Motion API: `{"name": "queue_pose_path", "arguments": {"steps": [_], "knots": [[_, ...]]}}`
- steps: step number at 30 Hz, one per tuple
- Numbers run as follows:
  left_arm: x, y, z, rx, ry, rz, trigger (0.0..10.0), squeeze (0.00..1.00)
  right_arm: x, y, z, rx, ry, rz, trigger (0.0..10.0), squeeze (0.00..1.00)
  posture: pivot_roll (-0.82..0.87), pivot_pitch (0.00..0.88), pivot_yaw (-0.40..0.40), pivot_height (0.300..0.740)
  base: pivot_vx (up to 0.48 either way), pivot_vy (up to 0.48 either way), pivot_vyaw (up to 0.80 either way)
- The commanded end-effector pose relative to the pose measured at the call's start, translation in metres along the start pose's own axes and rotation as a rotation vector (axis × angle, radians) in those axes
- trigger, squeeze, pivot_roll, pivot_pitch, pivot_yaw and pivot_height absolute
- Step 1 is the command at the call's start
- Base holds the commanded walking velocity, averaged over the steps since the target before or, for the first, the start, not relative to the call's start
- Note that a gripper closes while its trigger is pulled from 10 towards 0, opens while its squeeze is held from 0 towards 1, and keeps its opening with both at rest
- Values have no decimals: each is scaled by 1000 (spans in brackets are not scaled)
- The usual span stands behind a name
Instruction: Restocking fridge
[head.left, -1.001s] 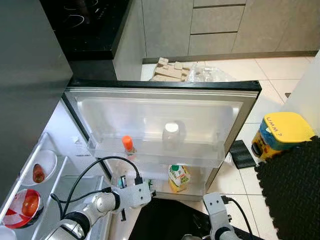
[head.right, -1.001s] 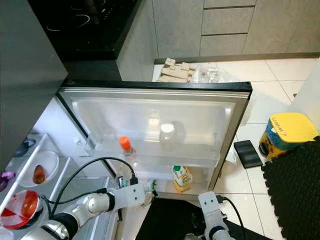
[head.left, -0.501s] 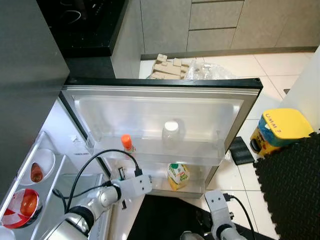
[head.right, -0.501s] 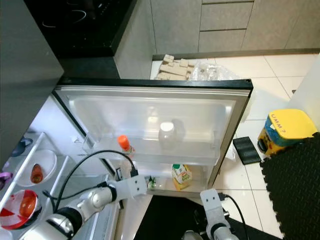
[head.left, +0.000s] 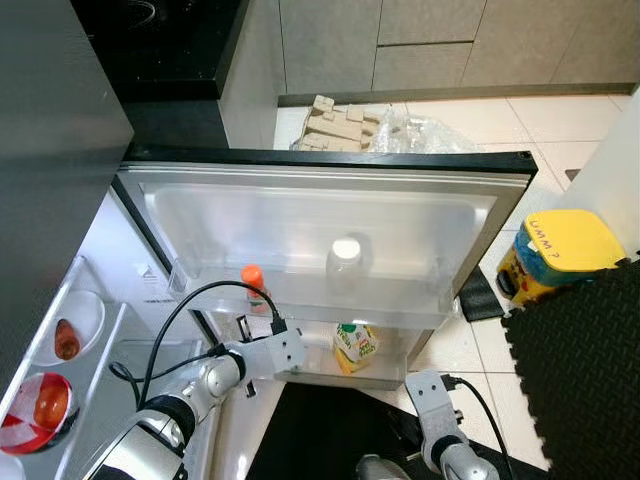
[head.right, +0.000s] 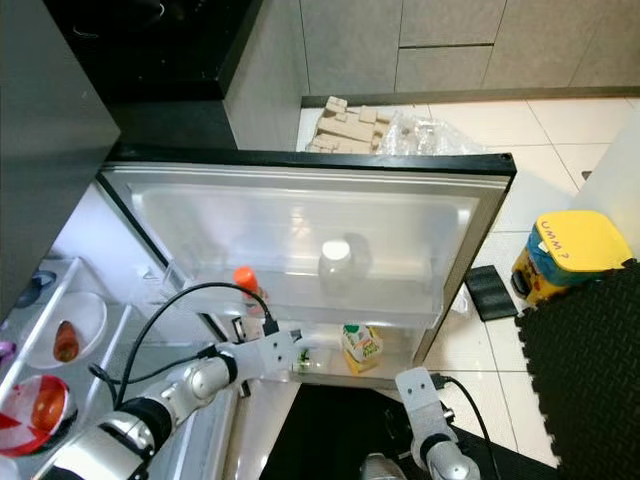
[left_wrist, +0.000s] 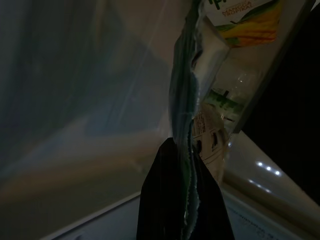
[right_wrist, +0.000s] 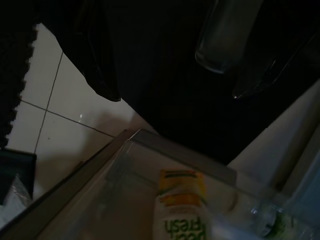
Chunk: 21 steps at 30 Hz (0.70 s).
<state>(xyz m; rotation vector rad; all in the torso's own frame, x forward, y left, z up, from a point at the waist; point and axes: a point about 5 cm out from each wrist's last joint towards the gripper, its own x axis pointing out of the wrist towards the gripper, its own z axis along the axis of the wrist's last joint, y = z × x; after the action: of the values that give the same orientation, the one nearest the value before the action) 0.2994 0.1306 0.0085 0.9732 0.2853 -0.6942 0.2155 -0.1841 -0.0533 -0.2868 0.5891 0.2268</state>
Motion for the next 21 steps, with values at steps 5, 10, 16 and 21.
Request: {"name": "queue_pose_path", "arguments": {"steps": [5,10,16,21], "knots": [[-5,-1,-12,12,43,3,10000,0,0,5,0,-42,4,48,10000,0,-155,189,14,716,0,0,0],[-10,2,-21,11,62,16,10000,0,4,14,6,-85,-6,110,10000,0,-117,199,-12,716,0,0,0],[-12,4,-23,19,62,25,10000,0,7,20,10,-85,-6,132,10000,0,-95,202,-12,701,0,0,0],[-11,5,-21,27,53,19,10000,0,6,23,7,-61,-4,128,10000,0,-97,203,0,701,0,0,0]]}}
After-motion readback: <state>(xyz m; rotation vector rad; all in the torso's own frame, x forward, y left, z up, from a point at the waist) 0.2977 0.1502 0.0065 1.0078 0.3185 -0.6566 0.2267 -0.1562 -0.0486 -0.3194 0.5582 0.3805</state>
